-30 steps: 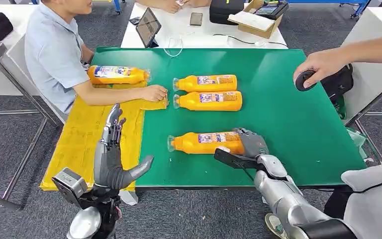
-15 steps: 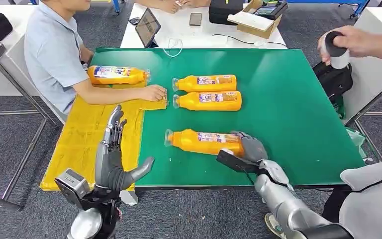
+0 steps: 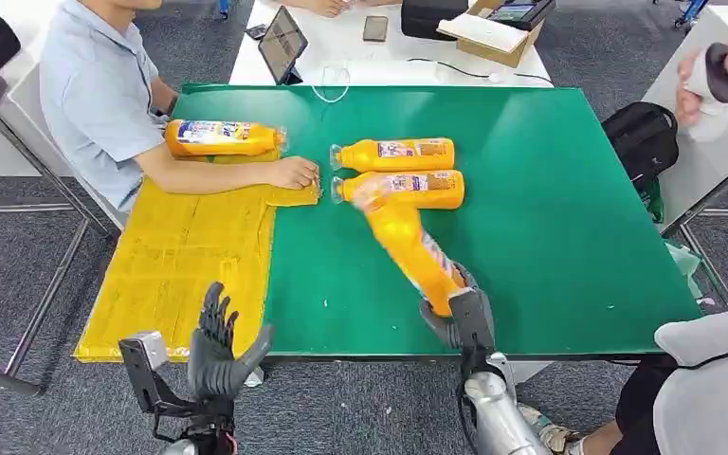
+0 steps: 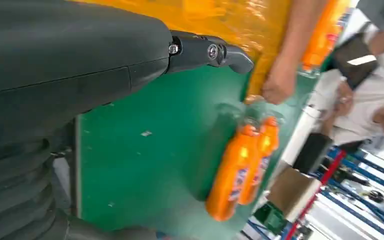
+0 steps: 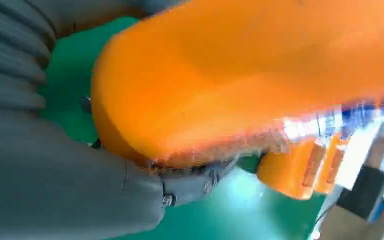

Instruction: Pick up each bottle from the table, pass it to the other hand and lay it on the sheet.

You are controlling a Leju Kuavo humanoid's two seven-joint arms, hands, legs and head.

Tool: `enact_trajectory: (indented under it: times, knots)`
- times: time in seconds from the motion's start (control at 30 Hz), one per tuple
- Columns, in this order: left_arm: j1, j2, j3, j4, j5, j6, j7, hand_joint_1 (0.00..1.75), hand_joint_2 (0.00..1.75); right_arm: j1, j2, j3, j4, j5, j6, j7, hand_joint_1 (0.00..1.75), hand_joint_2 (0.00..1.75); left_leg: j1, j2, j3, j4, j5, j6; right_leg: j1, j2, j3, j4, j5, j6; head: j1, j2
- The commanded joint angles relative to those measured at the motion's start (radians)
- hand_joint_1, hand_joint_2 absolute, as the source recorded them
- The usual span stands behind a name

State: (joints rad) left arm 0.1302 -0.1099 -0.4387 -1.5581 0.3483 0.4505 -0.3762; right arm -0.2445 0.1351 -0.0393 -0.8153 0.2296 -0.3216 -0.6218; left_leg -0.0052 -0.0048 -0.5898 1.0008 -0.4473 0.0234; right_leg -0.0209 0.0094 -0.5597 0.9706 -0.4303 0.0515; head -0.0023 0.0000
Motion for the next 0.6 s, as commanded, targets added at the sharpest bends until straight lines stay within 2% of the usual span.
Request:
enact_trajectory:
  times: [0.03,0.07,0.13,0.33,0.4,0.5,0.6]
  knots:
    - [-0.037,0.088,-0.111,0.109,-0.041,-0.054,-0.007,0.00,1.75,0.037,0.015,0.073,-0.140,-0.040,-0.008,-0.018,1.75,1.75,0.001,0.001,0.002,0.000,-0.001,-0.002,0.001,0.000,0.002,0.000,-0.001,-0.002,0.000,0.000]
    - [-0.043,0.120,-0.169,0.101,-0.081,-0.112,-0.019,0.00,1.75,0.038,0.017,0.095,-0.145,-0.036,-0.003,-0.026,1.75,1.75,0.000,0.000,0.001,-0.001,0.000,-0.001,0.001,-0.001,0.001,-0.001,0.000,-0.002,0.000,0.000]
    - [-0.037,0.143,-0.214,0.085,-0.141,-0.156,-0.055,0.00,1.75,0.039,0.020,0.137,-0.156,-0.035,0.004,-0.040,1.75,1.75,0.001,0.000,0.002,-0.001,0.000,-0.002,0.001,-0.001,0.002,-0.001,-0.001,-0.003,0.000,0.000]
    - [-0.048,0.104,-0.187,0.038,-0.141,-0.182,-0.082,0.00,1.75,0.051,0.047,0.305,-0.166,0.048,-0.044,-0.012,1.75,1.75,0.001,0.002,0.001,0.000,-0.001,-0.002,0.002,0.001,0.000,0.000,-0.001,-0.003,0.000,0.000]
    - [-0.050,0.102,-0.185,0.036,-0.141,-0.184,-0.079,0.00,1.75,0.051,0.051,0.311,-0.161,0.048,-0.052,-0.013,1.75,1.75,0.001,0.001,0.000,0.000,0.000,-0.001,0.001,0.000,-0.001,0.000,0.000,-0.002,0.000,0.000]
    - [-0.060,0.088,-0.178,0.022,-0.136,-0.234,-0.093,0.00,1.75,0.033,0.059,0.425,-0.081,0.083,-0.047,-0.032,1.75,1.75,0.001,0.001,0.000,0.000,0.000,-0.001,0.001,0.001,0.000,0.000,0.000,-0.002,0.000,0.000]
    - [-0.083,0.060,-0.179,0.036,-0.141,-0.265,-0.094,0.00,1.75,0.024,0.114,0.507,0.006,0.072,-0.050,-0.062,1.75,1.75,0.003,0.003,0.002,0.000,-0.002,-0.002,0.003,0.002,0.002,-0.001,0.000,-0.003,0.000,0.000]
